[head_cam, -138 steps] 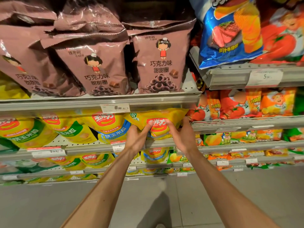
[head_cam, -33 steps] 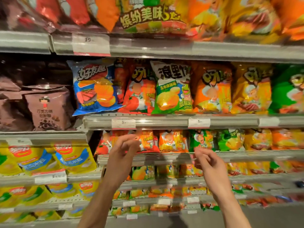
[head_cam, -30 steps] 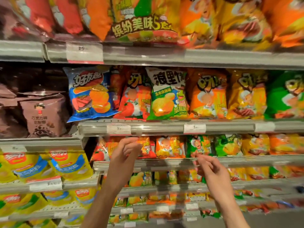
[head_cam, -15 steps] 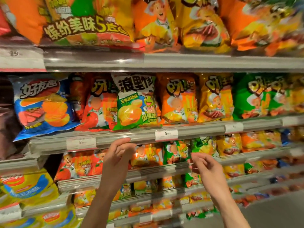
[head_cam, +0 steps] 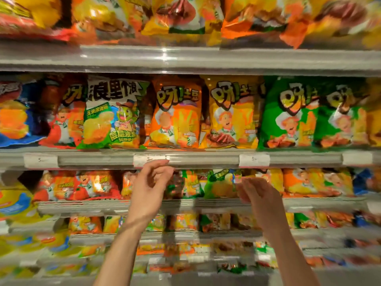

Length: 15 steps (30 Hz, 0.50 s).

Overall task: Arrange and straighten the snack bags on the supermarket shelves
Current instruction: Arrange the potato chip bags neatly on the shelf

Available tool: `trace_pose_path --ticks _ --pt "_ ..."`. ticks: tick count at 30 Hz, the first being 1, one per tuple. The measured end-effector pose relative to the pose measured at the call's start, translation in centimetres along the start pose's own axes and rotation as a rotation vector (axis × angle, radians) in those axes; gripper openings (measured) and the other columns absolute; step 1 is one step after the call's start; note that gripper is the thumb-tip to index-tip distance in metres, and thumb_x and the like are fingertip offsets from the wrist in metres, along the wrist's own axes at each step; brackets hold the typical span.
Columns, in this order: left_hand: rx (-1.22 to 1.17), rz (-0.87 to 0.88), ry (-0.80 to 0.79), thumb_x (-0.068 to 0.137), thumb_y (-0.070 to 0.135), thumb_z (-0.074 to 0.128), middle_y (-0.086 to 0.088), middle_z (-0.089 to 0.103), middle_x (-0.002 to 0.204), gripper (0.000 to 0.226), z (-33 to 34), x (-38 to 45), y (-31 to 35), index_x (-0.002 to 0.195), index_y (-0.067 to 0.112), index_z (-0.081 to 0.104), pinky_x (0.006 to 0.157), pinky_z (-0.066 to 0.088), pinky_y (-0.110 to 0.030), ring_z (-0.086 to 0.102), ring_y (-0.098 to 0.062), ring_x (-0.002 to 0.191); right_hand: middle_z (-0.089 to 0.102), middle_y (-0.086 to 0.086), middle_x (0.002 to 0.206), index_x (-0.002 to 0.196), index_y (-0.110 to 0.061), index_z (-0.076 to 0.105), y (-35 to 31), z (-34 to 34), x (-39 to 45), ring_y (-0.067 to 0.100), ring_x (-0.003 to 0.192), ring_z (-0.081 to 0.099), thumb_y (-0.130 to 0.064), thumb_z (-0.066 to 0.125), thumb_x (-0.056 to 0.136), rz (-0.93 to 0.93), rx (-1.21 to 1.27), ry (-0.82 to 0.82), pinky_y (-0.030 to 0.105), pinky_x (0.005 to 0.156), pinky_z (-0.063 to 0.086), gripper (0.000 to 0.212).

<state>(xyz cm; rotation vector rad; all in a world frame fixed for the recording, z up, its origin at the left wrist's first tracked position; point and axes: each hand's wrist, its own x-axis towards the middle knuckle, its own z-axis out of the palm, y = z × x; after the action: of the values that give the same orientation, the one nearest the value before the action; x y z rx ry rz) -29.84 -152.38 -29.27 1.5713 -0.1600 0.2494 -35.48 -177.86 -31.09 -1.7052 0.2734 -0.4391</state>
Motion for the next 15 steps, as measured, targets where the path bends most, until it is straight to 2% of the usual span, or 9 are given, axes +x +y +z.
trace_pose_path --ticks 3,5,7,9,12,15 --pt "0.024 -0.008 -0.004 0.095 0.01 0.07 -0.006 0.074 0.091 0.016 3.6 -1.4 0.8 0.106 0.022 0.07 0.084 0.053 -0.018 0.069 -0.004 0.086 0.077 -0.003 0.078 0.09 -0.02 0.072 0.2 -3.0 1.3 0.01 0.073 0.071 -0.017 0.064 0.098 0.02 0.041 -0.033 0.026 0.069 0.057 0.012" --pt "0.029 -0.018 0.003 0.088 0.03 0.077 -0.01 0.076 0.096 0.014 5.0 -2.1 1.2 0.101 0.036 0.072 0.086 0.054 -0.023 0.071 -0.012 0.094 0.077 -0.001 0.081 0.092 -0.02 0.073 0.4 -4.2 2.3 0.01 0.075 0.072 -0.017 0.065 0.098 0.027 0.034 -0.033 0.026 0.072 0.058 0.01" --pt "0.023 -0.024 0.009 0.082 0.046 0.078 -0.013 0.075 0.099 0.02 5.8 -2.5 1.8 0.1 0.039 0.073 0.089 0.056 -0.03 0.073 -0.02 0.097 0.077 0.001 0.082 0.097 -0.013 0.073 0.4 -5.1 2.8 0.01 0.077 0.072 -0.017 0.063 0.099 0.025 0.039 -0.051 0.022 0.071 0.059 0.011" --pt "0.032 -0.023 0.011 0.085 0.044 0.078 -0.013 0.075 0.1 0.027 6.4 -2.7 2.5 0.106 0.028 0.071 0.09 0.057 -0.036 0.072 -0.026 0.099 0.076 0.002 0.079 0.093 -0.01 0.075 -0.1 -5.9 3.2 0.012 0.076 0.072 -0.017 0.062 0.1 -0.006 -0.004 -0.074 0.021 0.069 0.058 0.015" --pt "0.035 0.007 0.028 0.086 0.033 0.069 -0.005 0.075 0.098 0.026 6.6 -2.3 3.8 0.11 0.021 0.07 0.083 0.057 -0.025 0.072 -0.021 0.098 0.074 -0.001 0.083 0.091 -0.01 0.074 -1.5 -6.7 3.6 0.002 0.067 0.067 -0.016 0.066 0.096 -0.042 -0.01 -0.061 0.012 0.063 0.05 0.012" --pt "0.023 0.056 0.026 0.086 0.034 0.069 -0.001 0.075 0.098 0.026 6.3 -1.0 6.0 0.109 0.021 0.07 0.086 0.058 -0.029 0.072 -0.013 0.096 0.075 0.009 0.087 0.106 -0.004 0.069 -3.1 -6.8 4.4 0.015 0.071 0.067 -0.011 0.064 0.098 -0.016 0.148 -0.051 0.021 0.067 0.053 0.012"
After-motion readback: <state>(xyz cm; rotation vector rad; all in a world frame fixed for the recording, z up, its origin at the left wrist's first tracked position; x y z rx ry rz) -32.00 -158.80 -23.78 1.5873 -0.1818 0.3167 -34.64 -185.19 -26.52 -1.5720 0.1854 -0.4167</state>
